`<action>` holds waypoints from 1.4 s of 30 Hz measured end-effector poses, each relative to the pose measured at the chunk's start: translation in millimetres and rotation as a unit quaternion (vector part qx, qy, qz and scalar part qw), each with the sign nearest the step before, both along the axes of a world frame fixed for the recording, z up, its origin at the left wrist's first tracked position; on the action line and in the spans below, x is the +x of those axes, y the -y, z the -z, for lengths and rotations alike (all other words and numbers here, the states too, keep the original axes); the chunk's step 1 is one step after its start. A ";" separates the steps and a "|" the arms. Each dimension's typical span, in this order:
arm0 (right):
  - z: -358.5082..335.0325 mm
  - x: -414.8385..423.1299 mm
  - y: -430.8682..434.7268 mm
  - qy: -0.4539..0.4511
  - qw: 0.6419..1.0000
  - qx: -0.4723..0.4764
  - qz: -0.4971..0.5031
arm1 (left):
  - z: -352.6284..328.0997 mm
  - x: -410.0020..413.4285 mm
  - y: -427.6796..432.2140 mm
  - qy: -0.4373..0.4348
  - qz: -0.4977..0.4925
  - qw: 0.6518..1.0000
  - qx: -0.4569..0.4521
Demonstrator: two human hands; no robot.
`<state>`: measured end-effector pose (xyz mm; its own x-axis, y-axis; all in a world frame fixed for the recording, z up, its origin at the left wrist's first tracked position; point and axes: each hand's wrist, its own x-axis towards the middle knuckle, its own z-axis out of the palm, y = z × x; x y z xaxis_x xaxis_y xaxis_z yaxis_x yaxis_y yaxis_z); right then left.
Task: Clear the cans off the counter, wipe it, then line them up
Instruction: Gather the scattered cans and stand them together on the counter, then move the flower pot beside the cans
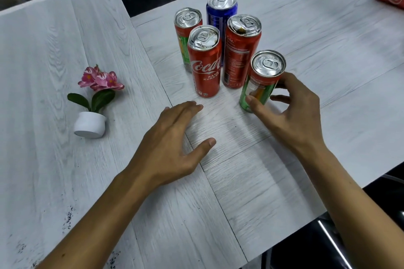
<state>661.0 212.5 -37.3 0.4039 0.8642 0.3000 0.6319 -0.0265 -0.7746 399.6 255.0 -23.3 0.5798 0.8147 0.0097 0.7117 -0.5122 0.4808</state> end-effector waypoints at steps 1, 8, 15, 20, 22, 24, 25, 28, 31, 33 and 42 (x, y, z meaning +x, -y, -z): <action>1.0 0.4 1.1 0.002 1.000 -0.015 -0.003 | -0.6 0.0 0.3 -0.001 -0.001 1.000 -0.001; 7.5 7.2 12.3 0.072 0.989 -0.126 0.000 | -4.4 0.7 -1.2 -0.006 -0.006 1.000 0.003; 5.5 5.8 41.0 0.116 0.977 -0.176 0.013 | -4.3 7.8 1.6 -0.008 0.012 1.000 0.013; 1.1 -5.0 74.2 0.141 0.971 -0.192 0.004 | -0.1 4.6 17.9 -0.014 0.031 0.999 0.002; -2.9 -11.7 83.5 0.151 0.968 -0.201 -0.005 | -0.7 -1.3 24.1 -0.017 0.034 0.999 0.006; -8.1 -18.9 88.9 0.164 0.965 -0.205 -0.013 | -2.0 -9.1 28.9 -0.019 0.033 0.999 0.008; -11.2 -23.6 90.6 0.171 0.964 -0.202 -0.017 | -2.9 -14.3 31.4 -0.020 0.032 0.999 0.009; -19.2 -41.3 95.0 0.202 0.959 -0.194 -0.037 | -4.7 -31.9 39.2 -0.018 0.025 0.999 0.012; -26.7 -64.7 98.5 0.231 0.950 -0.198 -0.067 | -7.4 -52.2 46.2 -0.020 0.021 0.999 0.013; -32.0 -78.9 100.0 0.243 0.946 -0.198 -0.087 | -10.0 -64.2 48.7 -0.018 0.024 0.999 0.013; -51.1 -156.6 96.3 0.261 0.935 -0.185 -0.154 | -17.1 -131.7 66.8 -0.009 0.001 1.000 0.029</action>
<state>504.5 116.2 13.8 0.0014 0.9990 0.0452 0.9427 0.0137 -0.3333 267.8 188.1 -6.3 0.5819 0.8119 0.0464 0.7185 -0.5400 0.4383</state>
